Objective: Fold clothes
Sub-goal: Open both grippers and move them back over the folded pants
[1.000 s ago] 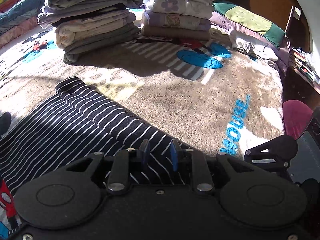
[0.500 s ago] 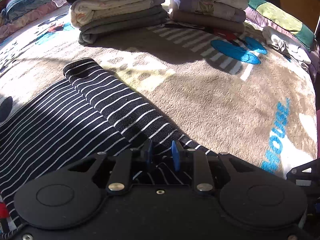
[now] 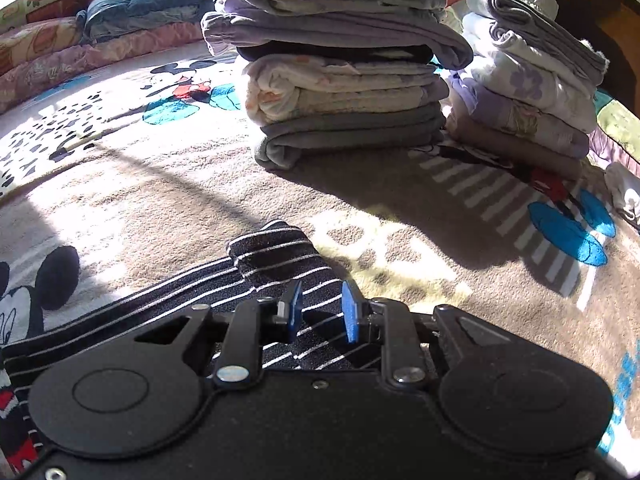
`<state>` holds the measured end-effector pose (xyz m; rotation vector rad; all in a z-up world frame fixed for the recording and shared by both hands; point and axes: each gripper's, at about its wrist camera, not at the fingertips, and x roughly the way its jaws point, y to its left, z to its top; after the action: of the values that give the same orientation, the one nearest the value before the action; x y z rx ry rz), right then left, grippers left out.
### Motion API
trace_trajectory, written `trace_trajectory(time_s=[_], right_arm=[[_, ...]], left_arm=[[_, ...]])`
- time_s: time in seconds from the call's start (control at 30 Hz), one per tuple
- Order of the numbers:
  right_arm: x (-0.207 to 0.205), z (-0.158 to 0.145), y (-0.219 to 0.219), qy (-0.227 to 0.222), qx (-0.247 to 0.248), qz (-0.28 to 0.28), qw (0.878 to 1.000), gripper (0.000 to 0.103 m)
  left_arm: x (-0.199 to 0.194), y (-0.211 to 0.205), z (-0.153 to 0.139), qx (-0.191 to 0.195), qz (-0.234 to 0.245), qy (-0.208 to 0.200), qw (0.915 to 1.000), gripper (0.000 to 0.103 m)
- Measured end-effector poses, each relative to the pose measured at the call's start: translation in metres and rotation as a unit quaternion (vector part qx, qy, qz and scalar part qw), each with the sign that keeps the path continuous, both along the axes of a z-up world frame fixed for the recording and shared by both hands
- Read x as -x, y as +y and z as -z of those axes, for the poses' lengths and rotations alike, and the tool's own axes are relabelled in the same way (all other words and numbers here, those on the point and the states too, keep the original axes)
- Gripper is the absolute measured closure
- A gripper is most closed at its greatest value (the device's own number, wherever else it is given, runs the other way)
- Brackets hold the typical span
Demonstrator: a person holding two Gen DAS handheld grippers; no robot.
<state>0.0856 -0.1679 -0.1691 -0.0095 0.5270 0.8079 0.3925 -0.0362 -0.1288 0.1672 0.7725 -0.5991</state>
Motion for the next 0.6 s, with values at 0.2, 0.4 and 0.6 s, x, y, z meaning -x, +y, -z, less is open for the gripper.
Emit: trace_trajectory(time_s=[0.2,0.4,0.6], right_arm=[[-0.001,0.0,-0.001,0.002,-0.007,-0.001,1.0,0.035],[-0.001,0.0,0.0,0.0,-0.012,-0.003,1.0,0.034],[0.008,-0.003,-0.002,-0.024,-0.016,0.0,1.0,0.034]], left_arm=[[-0.034,0.001,0.012,0.009,-0.068,0.024,0.9973,0.081],[-0.02,-0.003,-0.007,-0.003,-0.076,-0.007,0.9971,0.079],[0.055,0.027,-0.034,-0.028,-0.107,-0.046,0.9928,0.073]])
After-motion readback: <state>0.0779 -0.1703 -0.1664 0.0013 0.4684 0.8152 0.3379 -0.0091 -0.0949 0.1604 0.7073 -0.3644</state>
